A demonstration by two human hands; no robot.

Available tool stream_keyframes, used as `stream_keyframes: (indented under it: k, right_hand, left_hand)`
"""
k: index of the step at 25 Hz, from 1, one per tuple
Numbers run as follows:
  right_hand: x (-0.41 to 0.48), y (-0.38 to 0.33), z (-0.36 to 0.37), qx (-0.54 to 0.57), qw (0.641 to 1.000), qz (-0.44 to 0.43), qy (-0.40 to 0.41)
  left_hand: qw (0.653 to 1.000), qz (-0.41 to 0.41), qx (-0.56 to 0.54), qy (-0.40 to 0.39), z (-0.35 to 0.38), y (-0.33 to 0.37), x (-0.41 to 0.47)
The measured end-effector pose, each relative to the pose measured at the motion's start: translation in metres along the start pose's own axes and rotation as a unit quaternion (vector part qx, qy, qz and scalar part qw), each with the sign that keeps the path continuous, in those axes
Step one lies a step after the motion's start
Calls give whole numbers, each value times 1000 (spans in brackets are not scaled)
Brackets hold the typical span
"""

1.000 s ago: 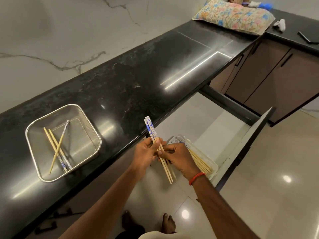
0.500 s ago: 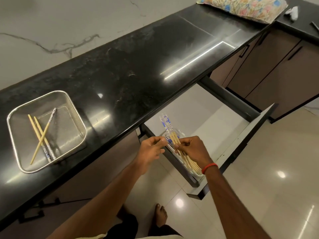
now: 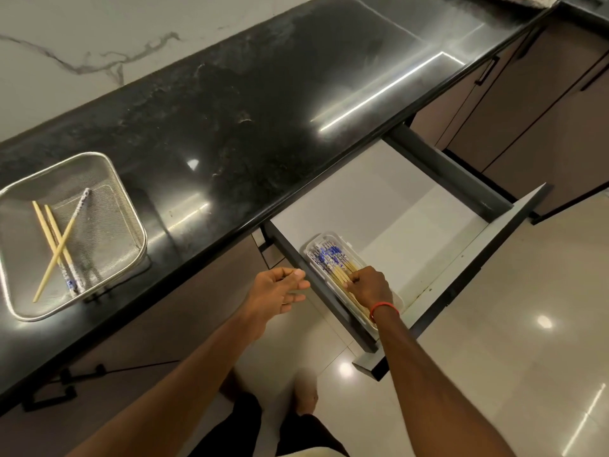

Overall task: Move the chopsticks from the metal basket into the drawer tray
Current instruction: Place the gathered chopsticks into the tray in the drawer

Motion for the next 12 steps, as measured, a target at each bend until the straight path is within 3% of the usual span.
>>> stream_keyframes:
  k: [7, 12]
  right_hand:
    - [6, -3, 22, -50, 999, -7, -17]
    - [5, -3, 17, -75, 997, -20, 32]
  left_hand:
    - [1000, -3, 14, 18, -11, 0, -4]
    - [1000, -4, 11, 18, -13, -3, -12]
Point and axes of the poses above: each hand's wrist, its own x-axis towards the middle knuckle, its own z-axis out of the palm, y = z × x, the point moved 10 cm from there along x, towards the middle knuckle, and after that the axes turned 13 degrees about -x, right-handed, at the moved point
